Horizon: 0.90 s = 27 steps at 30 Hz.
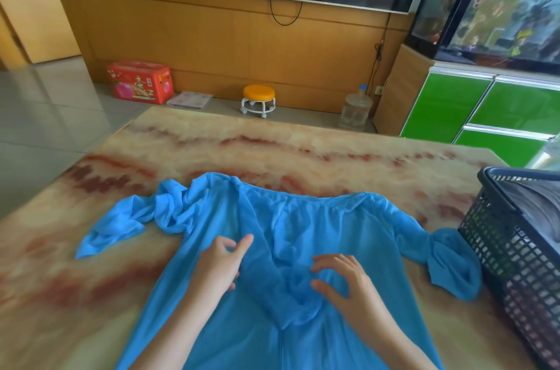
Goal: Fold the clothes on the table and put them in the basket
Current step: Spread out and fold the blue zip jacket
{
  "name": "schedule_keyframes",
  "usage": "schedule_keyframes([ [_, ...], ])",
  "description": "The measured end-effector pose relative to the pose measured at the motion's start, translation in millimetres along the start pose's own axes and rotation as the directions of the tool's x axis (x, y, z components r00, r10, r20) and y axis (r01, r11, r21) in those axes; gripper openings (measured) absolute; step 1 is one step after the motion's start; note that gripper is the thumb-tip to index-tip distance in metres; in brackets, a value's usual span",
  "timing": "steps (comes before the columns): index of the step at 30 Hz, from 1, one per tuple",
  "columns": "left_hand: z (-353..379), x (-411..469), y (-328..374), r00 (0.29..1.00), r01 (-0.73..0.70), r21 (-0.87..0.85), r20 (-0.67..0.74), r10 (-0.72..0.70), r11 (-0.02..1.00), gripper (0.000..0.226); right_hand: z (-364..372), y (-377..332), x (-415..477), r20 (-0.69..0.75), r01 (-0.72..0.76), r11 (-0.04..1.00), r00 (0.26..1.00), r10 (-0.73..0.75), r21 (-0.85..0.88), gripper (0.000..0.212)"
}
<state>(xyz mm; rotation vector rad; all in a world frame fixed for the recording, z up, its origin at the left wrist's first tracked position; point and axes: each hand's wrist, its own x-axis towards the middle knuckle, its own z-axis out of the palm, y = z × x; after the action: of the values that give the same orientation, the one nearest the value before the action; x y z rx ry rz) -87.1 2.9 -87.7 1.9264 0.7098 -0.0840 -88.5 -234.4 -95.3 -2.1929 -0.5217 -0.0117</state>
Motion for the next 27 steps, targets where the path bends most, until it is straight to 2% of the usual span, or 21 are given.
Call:
schedule_keyframes([
  [1, 2.0, 2.0, 0.9, 0.999, -0.028, 0.075, -0.015, 0.029, 0.997, 0.043, 3.7, 2.9, -0.2, -0.004, 0.007, 0.999, 1.000, -0.007, -0.047, 0.012],
  [3, 9.7, 6.4, -2.8, 0.994, -0.104, 0.247, 0.013, 0.105, 0.963, 0.053, 12.9, 5.7, -2.4, -0.017, 0.032, 0.990, 0.999, -0.035, -0.138, 0.035],
  [5, 19.6, 5.3, -6.2, 0.990, -0.141, 0.251, 0.051, 0.133, 0.958, 0.041, 28.8, 6.4, -5.9, -0.002, 0.121, 0.957, 0.992, -0.126, -0.263, 0.051],
  [7, 26.2, 2.9, -8.9, 0.987, -0.147, 0.147, 0.091, 0.135, 0.978, 0.016, 47.9, 8.1, -7.7, -0.004, 0.185, 0.908, 0.980, -0.201, -0.376, 0.042],
  [9, 24.4, -1.0, -9.3, 0.989, -0.080, -0.057, 0.122, 0.087, 0.995, 0.008, 57.8, 10.2, -6.2, -0.075, 0.184, 0.919, 0.972, -0.223, -0.349, 0.024],
  [10, 20.7, -4.7, -9.1, 0.987, -0.012, -0.219, 0.156, 0.047, 0.976, 0.008, 56.7, 10.1, -4.5, -0.123, 0.178, 0.937, 0.967, -0.223, -0.301, 0.023],
  [12, 10.7, -15.0, -8.3, 0.966, 0.125, -0.495, 0.257, 0.007, 0.860, 0.011, 43.5, 9.0, 1.0, -0.209, 0.221, 0.939, 0.937, -0.279, -0.265, 0.019],
  [14, 2.1, -25.6, -11.7, 0.947, 0.186, -0.551, 0.321, 0.001, 0.813, 0.014, 24.8, 0.9, 3.8, -0.221, 0.298, 0.922, 0.909, -0.353, -0.246, 0.010],
  [16, 0.3, -33.3, -16.4, 0.931, 0.176, -0.371, 0.363, -0.032, 0.912, 0.013, 13.9, -0.6, 0.9, -0.069, 0.374, 0.894, 0.913, -0.401, -0.247, 0.015],
  [18, 0.4, -34.2, -20.8, 0.929, 0.092, -0.053, 0.363, -0.066, 0.994, 0.008, 13.5, 4.6, -6.2, 0.207, 0.416, 0.874, 0.905, -0.371, -0.252, 0.022],
  [19, -1.3, -30.6, -21.3, 0.947, 0.024, 0.092, 0.316, -0.052, 0.996, 0.004, 14.8, 8.7, -10.2, 0.314, 0.401, 0.884, 0.894, -0.320, -0.240, 0.027],
  [20, -5.2, -25.9, -20.1, 0.969, -0.048, 0.210, 0.248, -0.005, 0.977, 0.005, 14.3, 13.1, -12.6, 0.351, 0.350, 0.913, 0.898, -0.265, -0.208, 0.030],
  [22, -12.9, -10.9, -19.3, 0.989, -0.131, 0.323, 0.101, 0.104, 0.937, 0.015, 5.6, 13.2, -9.7, 0.218, 0.162, 0.984, 0.965, -0.143, -0.071, 0.028],
  [24, -16.1, 1.6, -13.3, 0.987, -0.154, 0.308, -0.002, 0.163, 0.939, 0.016, -6.1, 17.2, 6.9, -0.061, -0.042, 0.999, 0.997, 0.044, 0.030, 0.012],
  [25, -14.9, 5.6, -9.7, 0.981, -0.171, 0.332, -0.032, 0.192, 0.928, 0.019, -10.1, 24.4, 19.3, -0.163, -0.146, 0.988, 0.975, 0.151, 0.041, 0.009],
  [27, -7.8, 9.4, -4.5, 0.970, -0.208, 0.421, -0.030, 0.243, 0.883, 0.033, -13.8, 39.3, 47.4, -0.243, -0.346, 0.936, 0.905, 0.350, 0.061, 0.022],
])
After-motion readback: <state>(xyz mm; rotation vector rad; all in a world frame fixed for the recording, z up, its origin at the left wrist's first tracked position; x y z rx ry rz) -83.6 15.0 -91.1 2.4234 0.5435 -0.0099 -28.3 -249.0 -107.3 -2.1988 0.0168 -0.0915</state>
